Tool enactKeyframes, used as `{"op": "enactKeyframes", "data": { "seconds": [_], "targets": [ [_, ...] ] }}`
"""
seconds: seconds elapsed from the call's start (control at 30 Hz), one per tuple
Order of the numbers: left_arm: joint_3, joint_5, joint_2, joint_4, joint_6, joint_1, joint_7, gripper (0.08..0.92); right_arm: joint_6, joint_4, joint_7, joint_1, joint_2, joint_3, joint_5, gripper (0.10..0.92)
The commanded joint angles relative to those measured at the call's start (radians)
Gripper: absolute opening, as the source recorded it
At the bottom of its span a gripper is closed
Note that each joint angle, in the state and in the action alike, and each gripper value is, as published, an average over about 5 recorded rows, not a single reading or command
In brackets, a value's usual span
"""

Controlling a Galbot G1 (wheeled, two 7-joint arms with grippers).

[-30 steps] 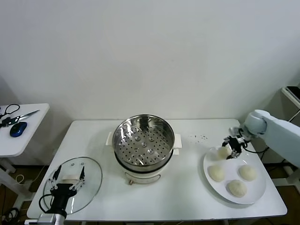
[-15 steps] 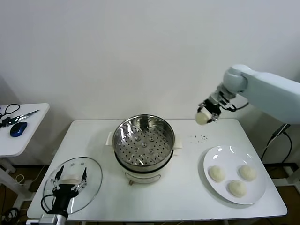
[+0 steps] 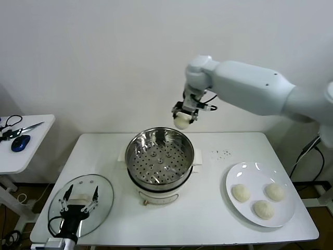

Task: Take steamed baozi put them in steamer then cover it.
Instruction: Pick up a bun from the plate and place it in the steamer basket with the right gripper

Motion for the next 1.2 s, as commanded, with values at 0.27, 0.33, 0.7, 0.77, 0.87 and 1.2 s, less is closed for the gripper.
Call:
{"op": "enactKeyframes", "data": {
  "seconds": [0.27, 0.33, 0.7, 0.77, 0.87, 1.2],
  "targets": [
    [-0.009, -0.018, 0.008, 0.01, 0.0, 0.007, -0.003, 0.823, 0.082, -0.134, 0.015, -0.212, 0.167, 0.067, -0.214, 0.67],
    [-0.01, -0.019, 0.008, 0.011, -0.001, 0.007, -0.003, 0.823, 0.084, -0.146, 0.016, -0.225, 0.172, 0.071, -0.221, 0.67],
    [-0.016, -0.027, 0.01, 0.016, -0.004, 0.015, -0.006, 0.823, 0.081, -0.187, 0.021, -0.251, 0.181, 0.067, -0.227, 0.677],
    [-0.016, -0.027, 0.009, 0.016, -0.004, 0.016, -0.006, 0.823, 0.076, -0.185, 0.023, -0.249, 0.178, 0.067, -0.227, 0.696],
    [-0.016, -0.026, 0.008, 0.014, -0.004, 0.016, -0.006, 0.823, 0.066, -0.164, 0.019, -0.238, 0.165, 0.072, -0.224, 0.756],
    [-0.02, -0.021, 0.009, 0.001, -0.001, 0.02, -0.008, 0.823, 0.004, 0.034, -0.021, -0.086, -0.002, 0.075, -0.083, 0.823]
  ]
}}
